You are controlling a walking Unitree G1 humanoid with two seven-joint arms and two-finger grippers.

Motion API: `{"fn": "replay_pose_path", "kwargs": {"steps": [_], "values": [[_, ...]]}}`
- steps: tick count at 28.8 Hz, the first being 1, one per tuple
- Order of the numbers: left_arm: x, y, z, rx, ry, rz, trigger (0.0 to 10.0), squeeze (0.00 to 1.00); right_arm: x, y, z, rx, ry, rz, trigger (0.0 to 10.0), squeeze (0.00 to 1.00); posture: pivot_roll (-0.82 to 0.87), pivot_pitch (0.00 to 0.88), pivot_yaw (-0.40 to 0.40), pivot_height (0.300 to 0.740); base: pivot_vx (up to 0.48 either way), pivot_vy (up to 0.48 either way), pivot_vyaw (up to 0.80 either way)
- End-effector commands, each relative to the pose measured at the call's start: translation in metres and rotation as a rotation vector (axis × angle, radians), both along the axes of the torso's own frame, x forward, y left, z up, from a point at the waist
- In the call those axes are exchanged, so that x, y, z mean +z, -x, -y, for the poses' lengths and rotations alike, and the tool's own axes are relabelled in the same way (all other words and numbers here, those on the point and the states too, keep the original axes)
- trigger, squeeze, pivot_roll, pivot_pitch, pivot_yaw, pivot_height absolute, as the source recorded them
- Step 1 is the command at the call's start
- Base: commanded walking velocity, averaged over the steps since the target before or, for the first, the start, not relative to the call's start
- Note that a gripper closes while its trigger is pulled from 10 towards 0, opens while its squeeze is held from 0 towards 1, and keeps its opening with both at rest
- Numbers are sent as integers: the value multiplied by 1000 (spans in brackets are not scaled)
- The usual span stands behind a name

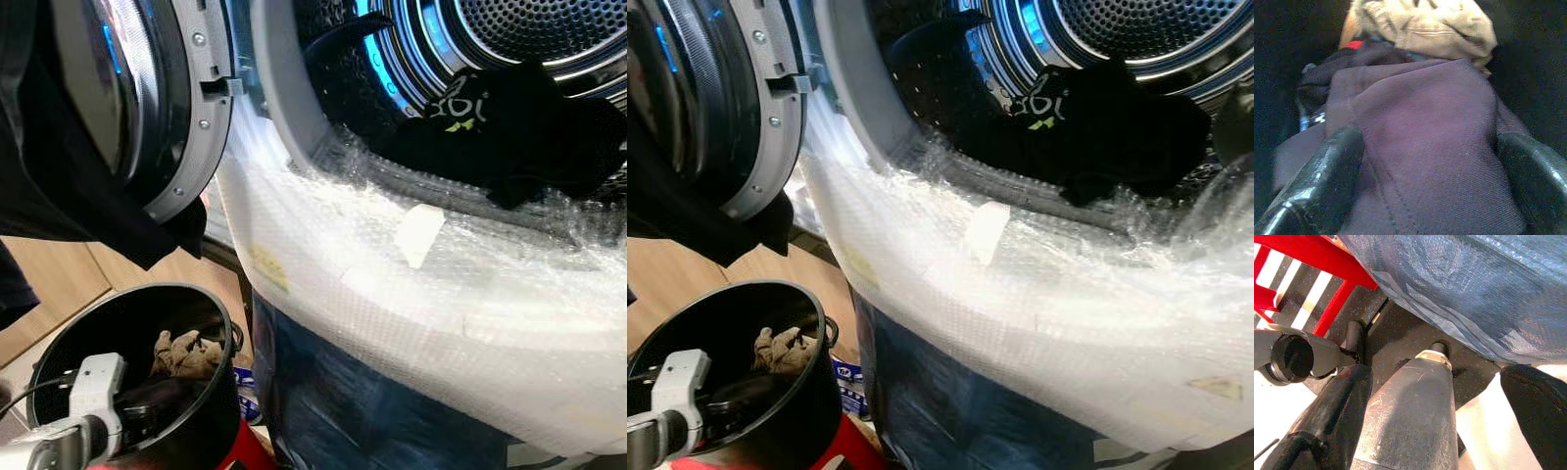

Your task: Clothes washing

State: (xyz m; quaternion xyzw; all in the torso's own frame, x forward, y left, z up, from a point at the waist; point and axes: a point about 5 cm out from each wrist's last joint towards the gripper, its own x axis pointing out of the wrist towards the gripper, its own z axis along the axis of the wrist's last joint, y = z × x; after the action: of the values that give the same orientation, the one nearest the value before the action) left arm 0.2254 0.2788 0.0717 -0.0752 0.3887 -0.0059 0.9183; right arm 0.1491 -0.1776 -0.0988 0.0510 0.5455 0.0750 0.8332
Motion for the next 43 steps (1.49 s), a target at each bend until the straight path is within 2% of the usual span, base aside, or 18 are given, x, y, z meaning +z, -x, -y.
{"fn": "replay_pose_path", "kwargs": {"steps": [1, 2, 10, 27, 43], "values": [[-5, 8, -11, 28, -23, -61, 6039, 0, 1, -3, -2, 7, -8, 5, 10000, 0, 51, 69, 18, 740, 0, 0, 0], [-5, 8, -14, 29, -34, -66, 0, 0, 2, -5, -3, 16, -8, 7, 10000, 0, 51, 68, 18, 740, 0, 0, 0], [-6, 7, -14, 24, -16, -74, 0, 0, 6, -15, -2, -6, -32, 33, 10000, 0, 48, 66, 14, 740, 0, 0, 0], [-7, 5, -6, -25, 1, -58, 0, 0, 5, -11, 3, 45, -16, 13, 10000, 0, 50, 66, -1, 740, 0, 0, 0], [-1, 1, -2, -53, -5, -12, 0, 0, 8, -18, 7, 86, 5, 31, 10000, 0, 53, 66, 0, 740, 0, 0, 0]]}}
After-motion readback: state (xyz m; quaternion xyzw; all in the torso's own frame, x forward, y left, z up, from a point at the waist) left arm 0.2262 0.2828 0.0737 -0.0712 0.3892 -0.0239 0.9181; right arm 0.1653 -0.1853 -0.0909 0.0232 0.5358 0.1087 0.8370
